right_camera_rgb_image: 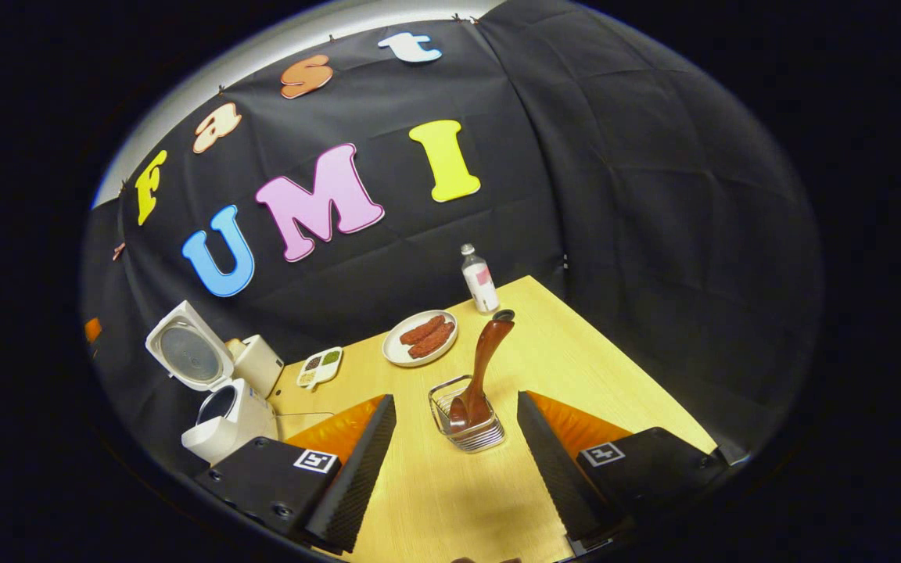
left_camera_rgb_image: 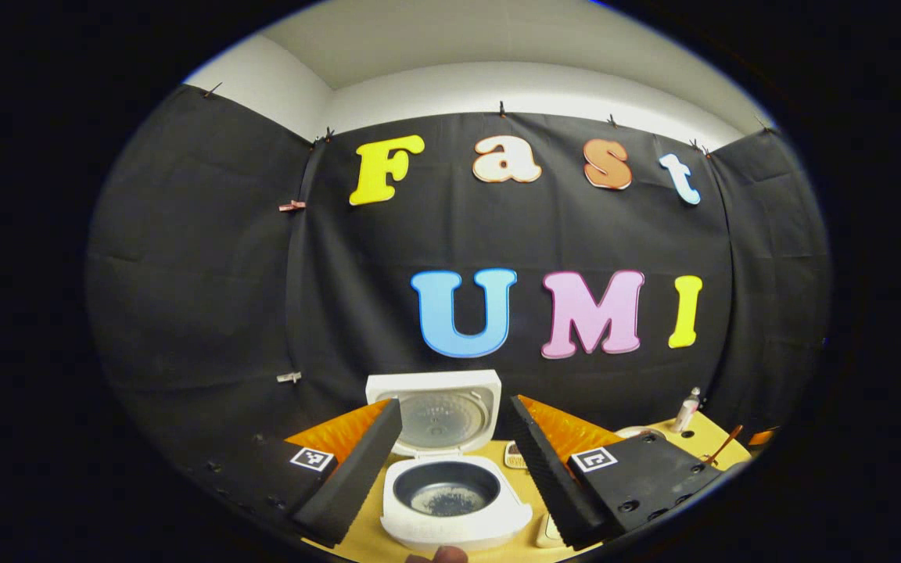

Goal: Close the left gripper, press the button to open the rice cooker; take a wooden spoon from the chopstick holder with the right hand, scoop a spoonful of rice and pour it into the rice cooker, then put the wooden spoon back into the chopstick holder.

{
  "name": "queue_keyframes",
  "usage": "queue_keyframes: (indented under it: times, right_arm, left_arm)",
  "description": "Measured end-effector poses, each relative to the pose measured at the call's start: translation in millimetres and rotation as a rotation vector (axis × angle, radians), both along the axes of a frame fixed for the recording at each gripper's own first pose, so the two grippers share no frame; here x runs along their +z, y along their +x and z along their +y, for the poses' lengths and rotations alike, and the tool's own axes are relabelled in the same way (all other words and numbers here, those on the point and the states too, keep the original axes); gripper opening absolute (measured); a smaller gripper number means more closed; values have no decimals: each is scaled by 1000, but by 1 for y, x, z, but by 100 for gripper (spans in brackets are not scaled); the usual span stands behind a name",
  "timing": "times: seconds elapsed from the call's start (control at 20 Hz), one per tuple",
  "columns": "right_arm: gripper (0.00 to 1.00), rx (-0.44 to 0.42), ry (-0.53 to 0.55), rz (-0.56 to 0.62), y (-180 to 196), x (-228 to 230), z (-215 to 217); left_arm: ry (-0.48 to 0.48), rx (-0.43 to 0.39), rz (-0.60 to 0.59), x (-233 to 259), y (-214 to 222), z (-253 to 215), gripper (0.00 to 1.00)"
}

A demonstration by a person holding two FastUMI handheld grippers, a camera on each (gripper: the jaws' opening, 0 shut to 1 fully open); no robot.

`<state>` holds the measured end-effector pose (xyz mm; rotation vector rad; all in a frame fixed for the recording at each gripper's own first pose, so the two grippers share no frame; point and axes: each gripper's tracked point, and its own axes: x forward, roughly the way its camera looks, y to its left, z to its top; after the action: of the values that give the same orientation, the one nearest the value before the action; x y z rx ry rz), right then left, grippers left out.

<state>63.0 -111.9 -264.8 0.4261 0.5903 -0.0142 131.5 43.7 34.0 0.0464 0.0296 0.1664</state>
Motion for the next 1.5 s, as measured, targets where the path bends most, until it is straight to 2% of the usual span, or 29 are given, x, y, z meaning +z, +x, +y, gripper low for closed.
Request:
queue_keyframes:
  times: [0.2,0.5,0.65,0.85,0.95,1.15,1.25,1.5]
  right_arm:
    - [97,18,-59,-43,-26,36,14]
    - [98,-4,-108,-60,-61,58,41]
    - [98,-18,-119,-54,-82,58,51]
    - [98,-62,-142,-9,-107,50,45]
    - [98,-95,-135,2,-111,51,40]
    - [98,-127,-139,4,-112,52,33]
    - [99,-120,-137,15,-112,47,35]
    - [99,-108,-98,22,-113,41,42]
  left_arm:
    - [-26,-10,-57,12,65,29,95]
    - [-21,-50,-21,-10,156,56,95]
    - [-3,-41,50,-43,203,71,95]
    - [-121,-10,114,-82,249,90,95]
    - [-132,1,122,-91,262,97,95]
    - [-62,24,178,-108,271,99,96]
    - [-23,36,179,-109,261,97,99]
    - [-26,32,156,-112,223,82,99]
